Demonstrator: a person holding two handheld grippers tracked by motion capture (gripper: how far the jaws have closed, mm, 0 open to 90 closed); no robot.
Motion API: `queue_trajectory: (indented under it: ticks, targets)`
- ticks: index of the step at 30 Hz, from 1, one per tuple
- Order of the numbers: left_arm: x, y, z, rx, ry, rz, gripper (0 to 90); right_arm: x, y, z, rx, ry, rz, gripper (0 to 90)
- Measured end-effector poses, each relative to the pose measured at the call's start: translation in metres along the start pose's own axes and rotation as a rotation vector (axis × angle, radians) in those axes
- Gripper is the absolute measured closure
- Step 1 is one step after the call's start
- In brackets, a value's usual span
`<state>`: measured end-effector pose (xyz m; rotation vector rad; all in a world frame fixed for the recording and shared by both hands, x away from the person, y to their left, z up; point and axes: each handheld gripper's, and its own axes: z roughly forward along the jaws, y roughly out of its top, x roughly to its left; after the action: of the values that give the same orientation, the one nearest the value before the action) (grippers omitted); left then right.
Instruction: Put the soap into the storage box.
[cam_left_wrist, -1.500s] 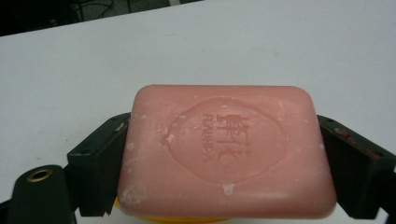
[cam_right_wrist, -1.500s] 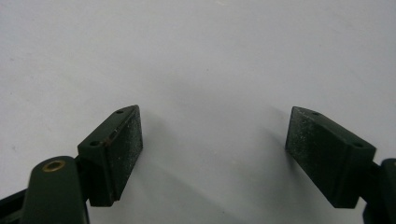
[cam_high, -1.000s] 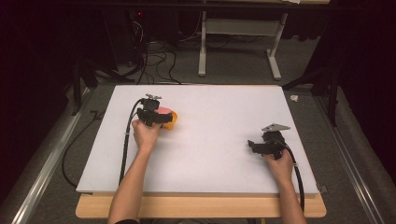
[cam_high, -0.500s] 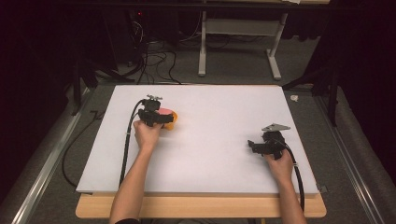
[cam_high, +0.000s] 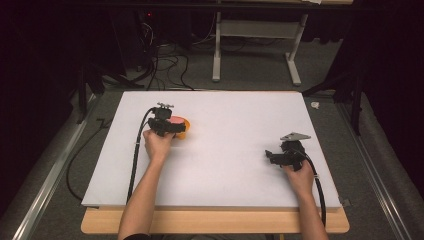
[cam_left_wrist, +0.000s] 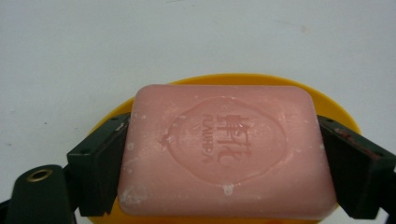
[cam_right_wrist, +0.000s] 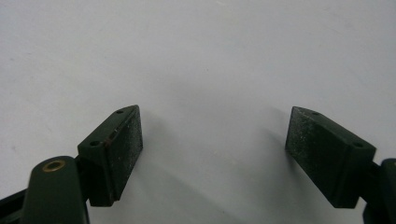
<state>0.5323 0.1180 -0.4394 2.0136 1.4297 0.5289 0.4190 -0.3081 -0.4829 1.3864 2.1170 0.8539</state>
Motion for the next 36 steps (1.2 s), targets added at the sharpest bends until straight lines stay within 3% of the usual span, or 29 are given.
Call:
queue_trajectory:
  ticks: [30, 36]
  targets:
    - [0.0013, -0.0054, 0.0045, 0.027, 0.008, 0.001, 13.7, -0.0002, 0.0001, 0.0001, 0.002, 0.003, 0.002, 19.4]
    - [-0.0015, -0.0044, 0.0024, 0.007, 0.012, 0.012, 12.7, -0.0004, 0.0000, 0.0002, 0.002, 0.004, 0.006, 19.4]
